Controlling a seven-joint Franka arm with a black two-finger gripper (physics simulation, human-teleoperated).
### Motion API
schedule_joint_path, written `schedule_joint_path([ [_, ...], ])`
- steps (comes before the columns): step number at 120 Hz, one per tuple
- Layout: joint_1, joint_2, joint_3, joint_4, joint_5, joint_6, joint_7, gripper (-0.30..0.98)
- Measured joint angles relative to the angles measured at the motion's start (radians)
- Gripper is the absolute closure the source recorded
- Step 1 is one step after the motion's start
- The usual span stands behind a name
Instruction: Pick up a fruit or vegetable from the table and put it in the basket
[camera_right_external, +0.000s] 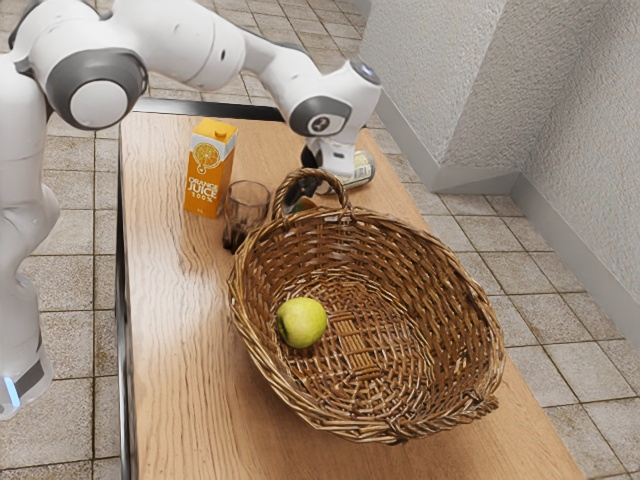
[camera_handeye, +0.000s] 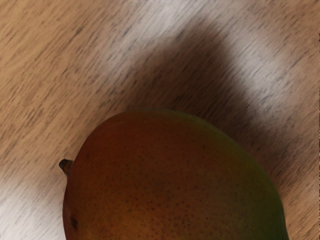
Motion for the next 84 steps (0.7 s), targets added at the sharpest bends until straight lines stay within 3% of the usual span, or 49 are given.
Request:
schedule_joint_path([
  [84,0.006,0.023,-0.018,0.005,-0.01,0.0,0.019,0.0],
])
